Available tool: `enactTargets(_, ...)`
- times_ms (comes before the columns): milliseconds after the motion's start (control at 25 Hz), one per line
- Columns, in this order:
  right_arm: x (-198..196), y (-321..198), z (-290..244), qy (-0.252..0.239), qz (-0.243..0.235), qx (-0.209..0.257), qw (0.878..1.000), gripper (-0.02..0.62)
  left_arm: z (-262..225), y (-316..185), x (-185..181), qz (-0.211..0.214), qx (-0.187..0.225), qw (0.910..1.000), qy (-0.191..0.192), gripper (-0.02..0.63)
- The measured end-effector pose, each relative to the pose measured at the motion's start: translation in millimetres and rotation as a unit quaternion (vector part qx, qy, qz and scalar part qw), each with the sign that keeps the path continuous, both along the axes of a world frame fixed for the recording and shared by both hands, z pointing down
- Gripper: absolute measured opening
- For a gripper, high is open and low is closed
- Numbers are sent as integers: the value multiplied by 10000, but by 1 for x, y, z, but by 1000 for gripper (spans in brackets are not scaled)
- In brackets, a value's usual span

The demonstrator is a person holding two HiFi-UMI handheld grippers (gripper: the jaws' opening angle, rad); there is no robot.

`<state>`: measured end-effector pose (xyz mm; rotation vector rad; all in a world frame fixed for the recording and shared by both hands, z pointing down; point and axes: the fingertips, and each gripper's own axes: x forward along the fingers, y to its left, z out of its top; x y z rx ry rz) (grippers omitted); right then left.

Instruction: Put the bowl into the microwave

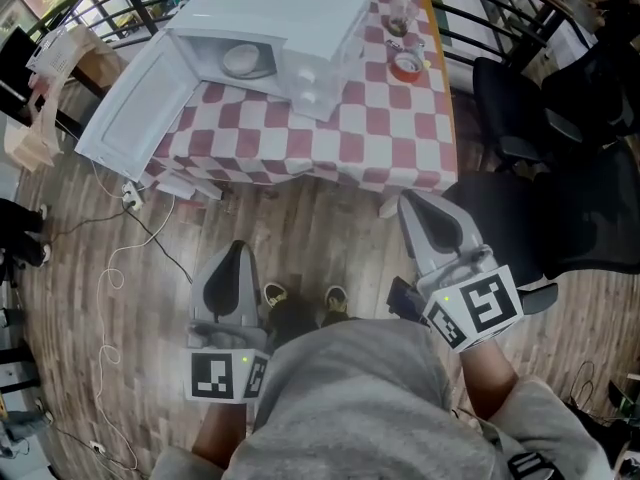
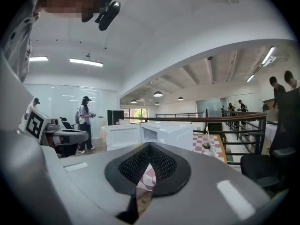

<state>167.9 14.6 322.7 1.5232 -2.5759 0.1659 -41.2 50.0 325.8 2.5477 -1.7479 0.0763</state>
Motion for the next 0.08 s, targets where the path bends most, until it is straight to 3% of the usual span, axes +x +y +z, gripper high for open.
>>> enactTargets(80,4,3,0,16,-2,4,10000,-3,1,3,2,-39,-54,10000,71,11)
